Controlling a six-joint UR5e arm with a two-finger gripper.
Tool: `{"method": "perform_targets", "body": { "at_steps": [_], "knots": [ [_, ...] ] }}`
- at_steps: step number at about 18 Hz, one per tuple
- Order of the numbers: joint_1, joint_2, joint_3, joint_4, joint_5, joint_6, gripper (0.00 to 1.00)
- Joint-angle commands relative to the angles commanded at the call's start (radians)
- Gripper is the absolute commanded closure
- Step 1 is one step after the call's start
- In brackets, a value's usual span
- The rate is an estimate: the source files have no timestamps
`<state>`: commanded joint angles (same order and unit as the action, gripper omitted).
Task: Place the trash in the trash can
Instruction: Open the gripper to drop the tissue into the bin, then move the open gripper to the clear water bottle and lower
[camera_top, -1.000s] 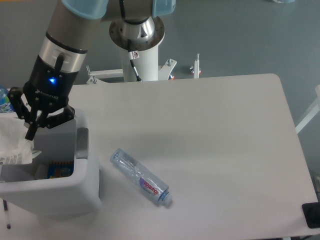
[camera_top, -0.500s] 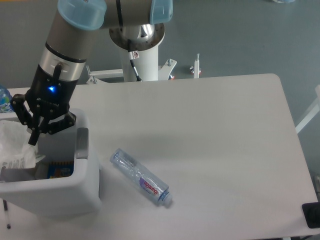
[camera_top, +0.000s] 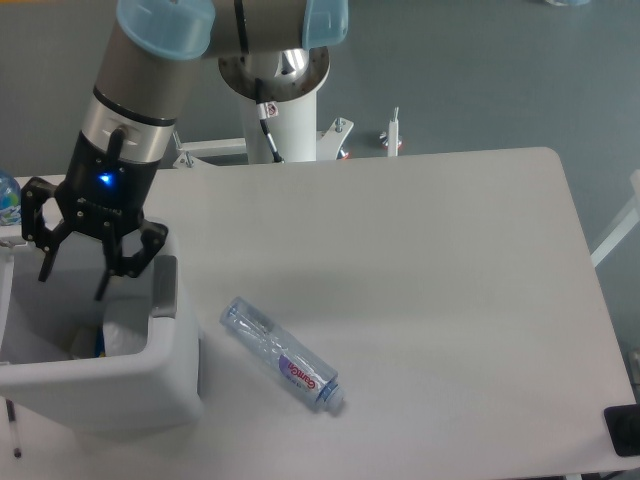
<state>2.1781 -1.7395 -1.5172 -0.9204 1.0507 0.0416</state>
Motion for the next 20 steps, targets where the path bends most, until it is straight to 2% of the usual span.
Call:
{"method": "perform_targets", "body": {
  "at_steps": [5,10,12,16,20],
  "knots": [
    [0.095,-0.018,0.037,-0.003,0.034,-0.167,0.00],
    [0.190,-0.040,0.038,-0.011,0.060,-0.189,0.00],
    [0.210,-0.061,0.040,-0.020,0.061,-0.183,0.00],
    [0.229,-0.116,0.031,-0.100,0.069,-0.174,0.00],
    [0.232,-0.176,0.029,-0.115,0.116,-0.174,0.00]
  ]
}}
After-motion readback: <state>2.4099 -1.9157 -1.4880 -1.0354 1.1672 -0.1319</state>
